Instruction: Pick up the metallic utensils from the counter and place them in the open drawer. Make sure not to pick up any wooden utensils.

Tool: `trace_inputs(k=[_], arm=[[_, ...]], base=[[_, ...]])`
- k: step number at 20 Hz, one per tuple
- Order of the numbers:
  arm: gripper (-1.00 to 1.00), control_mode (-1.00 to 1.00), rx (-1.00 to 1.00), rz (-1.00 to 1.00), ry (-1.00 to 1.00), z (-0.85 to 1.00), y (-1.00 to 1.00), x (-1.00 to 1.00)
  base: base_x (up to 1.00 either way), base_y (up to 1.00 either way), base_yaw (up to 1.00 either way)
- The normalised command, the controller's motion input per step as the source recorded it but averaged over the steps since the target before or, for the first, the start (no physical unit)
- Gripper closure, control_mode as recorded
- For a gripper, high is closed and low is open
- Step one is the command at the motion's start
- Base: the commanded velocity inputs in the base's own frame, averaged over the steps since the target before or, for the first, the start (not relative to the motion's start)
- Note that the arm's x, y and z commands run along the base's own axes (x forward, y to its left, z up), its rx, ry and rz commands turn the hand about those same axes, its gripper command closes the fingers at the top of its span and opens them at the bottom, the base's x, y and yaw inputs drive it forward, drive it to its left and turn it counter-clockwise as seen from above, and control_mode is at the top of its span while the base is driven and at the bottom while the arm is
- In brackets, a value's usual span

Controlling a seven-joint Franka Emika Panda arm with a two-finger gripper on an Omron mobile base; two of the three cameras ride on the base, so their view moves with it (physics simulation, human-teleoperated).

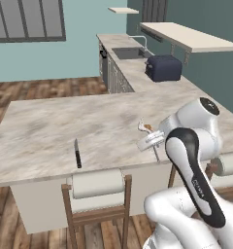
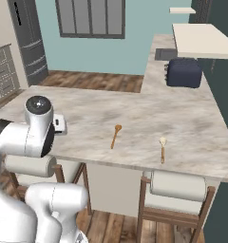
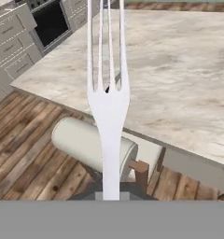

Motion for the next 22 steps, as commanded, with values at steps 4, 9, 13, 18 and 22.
trace_inputs(k=[4,9,13,18,22], arm=[[1.00,-1.00,0.00,0.05,0.01,0.45,-0.18,-0.63],[1.00,-1.00,-0.01,-0.02,0.36,0.04,-0.18,-0.07],[1.00,-1.00,-0.05,0.00,0.60,-0.02,-0.12,0.25],[1.00,-1.00,-0.13,0.00,0.32,-0.38,0.00,0.00],[1.00,-1.00,-0.17,0.00,-0.02,-0.66,0.02,-0.01]], base=[[0.00,0.00,0.00],[0.00,0.00,0.00],[0.00,0.00,0.00],[0.00,0.00,0.00],[0.00,0.00,0.00]])
